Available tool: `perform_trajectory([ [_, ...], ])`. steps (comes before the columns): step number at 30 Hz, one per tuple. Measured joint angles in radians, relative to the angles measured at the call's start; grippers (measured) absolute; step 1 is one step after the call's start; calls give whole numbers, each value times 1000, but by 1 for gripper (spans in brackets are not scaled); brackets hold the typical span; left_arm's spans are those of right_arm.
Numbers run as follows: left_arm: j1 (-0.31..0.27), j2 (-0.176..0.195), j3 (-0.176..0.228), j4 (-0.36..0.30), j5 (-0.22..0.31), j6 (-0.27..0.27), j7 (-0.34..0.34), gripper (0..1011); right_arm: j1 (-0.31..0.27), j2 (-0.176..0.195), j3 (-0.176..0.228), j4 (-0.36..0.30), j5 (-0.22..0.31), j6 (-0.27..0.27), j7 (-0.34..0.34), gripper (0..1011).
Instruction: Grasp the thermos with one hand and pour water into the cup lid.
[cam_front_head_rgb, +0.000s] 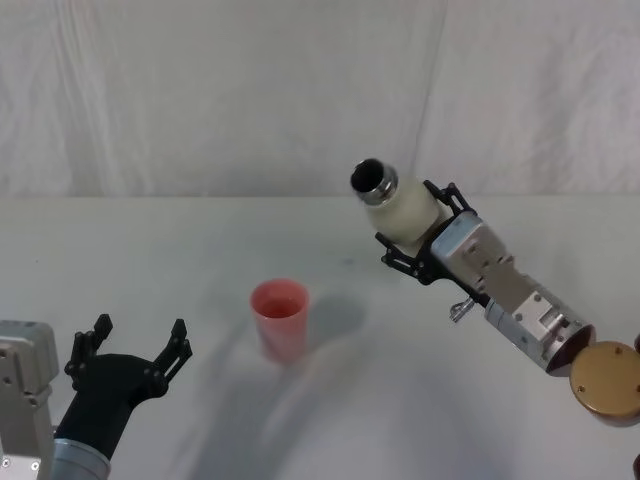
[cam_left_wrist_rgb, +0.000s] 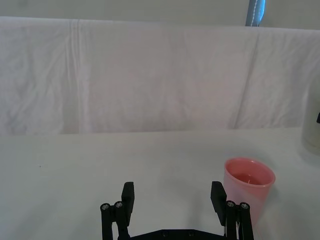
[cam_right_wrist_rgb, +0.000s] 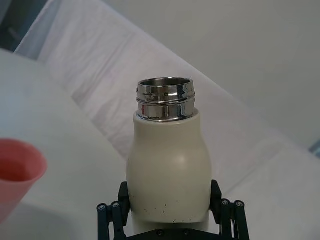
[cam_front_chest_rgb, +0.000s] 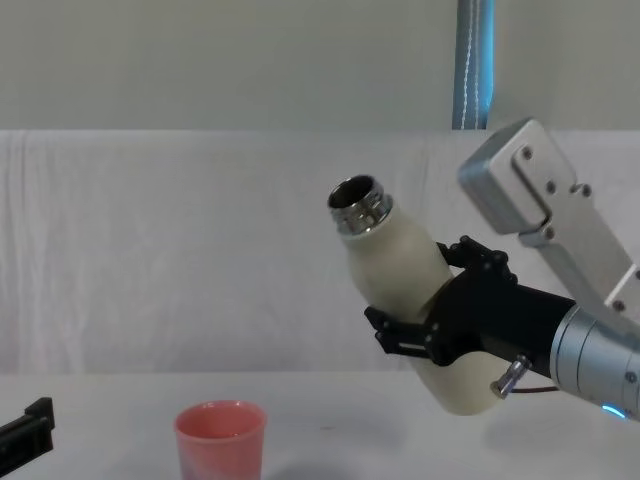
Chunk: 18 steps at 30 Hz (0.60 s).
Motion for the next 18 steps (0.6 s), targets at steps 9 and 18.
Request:
perform_trajectory([
  [9, 0, 0, 0, 0, 0, 0, 0, 1001, 21, 25, -54, 13, -106, -28, -22, 955],
  [18, 0, 0, 0, 0, 0, 0, 0, 1001, 48, 27, -91, 45, -175, -21, -42, 955],
])
